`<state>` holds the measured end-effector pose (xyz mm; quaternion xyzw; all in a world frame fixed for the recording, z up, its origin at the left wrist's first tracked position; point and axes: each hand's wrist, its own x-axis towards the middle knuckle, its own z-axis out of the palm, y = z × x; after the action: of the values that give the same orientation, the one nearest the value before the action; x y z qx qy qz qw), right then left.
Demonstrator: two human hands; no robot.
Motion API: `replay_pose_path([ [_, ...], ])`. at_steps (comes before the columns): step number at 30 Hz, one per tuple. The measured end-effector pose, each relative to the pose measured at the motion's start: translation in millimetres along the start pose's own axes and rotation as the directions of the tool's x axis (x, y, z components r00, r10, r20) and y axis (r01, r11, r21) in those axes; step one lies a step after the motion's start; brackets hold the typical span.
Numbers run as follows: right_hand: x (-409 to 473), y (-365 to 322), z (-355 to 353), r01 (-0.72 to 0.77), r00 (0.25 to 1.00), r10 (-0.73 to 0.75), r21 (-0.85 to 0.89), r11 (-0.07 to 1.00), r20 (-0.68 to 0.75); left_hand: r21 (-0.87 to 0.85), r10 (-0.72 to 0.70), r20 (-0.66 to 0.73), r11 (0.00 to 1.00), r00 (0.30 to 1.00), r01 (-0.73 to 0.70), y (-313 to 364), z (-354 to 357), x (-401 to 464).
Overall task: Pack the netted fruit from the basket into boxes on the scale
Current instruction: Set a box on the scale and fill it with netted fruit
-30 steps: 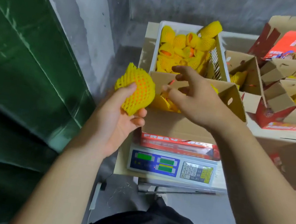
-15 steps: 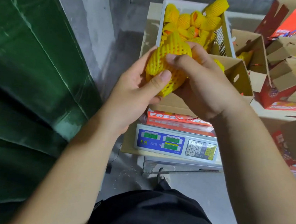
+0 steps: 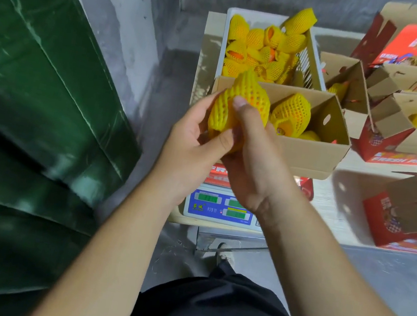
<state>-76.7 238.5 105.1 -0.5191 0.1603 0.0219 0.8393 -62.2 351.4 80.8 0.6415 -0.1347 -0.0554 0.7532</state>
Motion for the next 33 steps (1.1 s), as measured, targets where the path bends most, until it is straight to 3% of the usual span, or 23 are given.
replay_pose_path([
  [5, 6, 1, -18, 0.100, 0.991, -0.112, -0.155, 0.983, -0.071, 0.194, -0.145, 0.121, 0.974, 0.982, 0.120, -7, -3, -2],
  [7, 15, -4, -25, 0.195, 0.969, -0.233, -0.328, 0.924, -0.079, 0.244, -0.196, 0.063, 0.954, 0.979, 0.176, -9, -5, -1],
  [10, 48, -22, -39, 0.358, 0.881, -0.470, -0.575, 0.736, -0.054, 0.273, -0.241, -0.047, 0.930, 0.969, 0.244, -16, -12, 1],
  [13, 95, -39, -51, 0.299, 0.823, -0.567, -0.851, 0.431, 0.001, 0.277, -0.270, -0.059, 0.920, 0.961, 0.276, -20, -18, 1],
  [15, 120, -40, -57, 0.219, 0.845, -0.529, -0.953, 0.208, 0.079, 0.275, -0.291, -0.064, 0.914, 0.955, 0.297, -22, -20, 0],
  [18, 142, -31, -61, 0.143, 0.965, -0.214, -0.988, -0.055, 0.152, 0.292, -0.314, -0.060, 0.902, 0.948, 0.317, -25, -22, -1],
  [21, 147, -21, -63, 0.104, 0.989, -0.092, -0.989, -0.104, 0.114, 0.291, -0.330, -0.054, 0.898, 0.942, 0.331, -28, -26, -3],
  [25, 143, -20, -65, 0.120, 0.983, -0.112, -0.975, -0.189, 0.143, 0.288, -0.337, -0.074, 0.894, 0.939, 0.343, -27, -28, -2],
  [29, 129, -25, -58, 0.195, 0.919, -0.268, -0.924, -0.328, 0.289, 0.302, -0.300, -0.089, 0.901, 0.950, 0.312, -21, -28, 1],
  [33, 98, -27, -30, 0.277, 0.902, -0.231, -0.900, -0.336, 0.364, 0.301, -0.250, -0.104, 0.915, 0.963, 0.270, -16, -29, 2],
])
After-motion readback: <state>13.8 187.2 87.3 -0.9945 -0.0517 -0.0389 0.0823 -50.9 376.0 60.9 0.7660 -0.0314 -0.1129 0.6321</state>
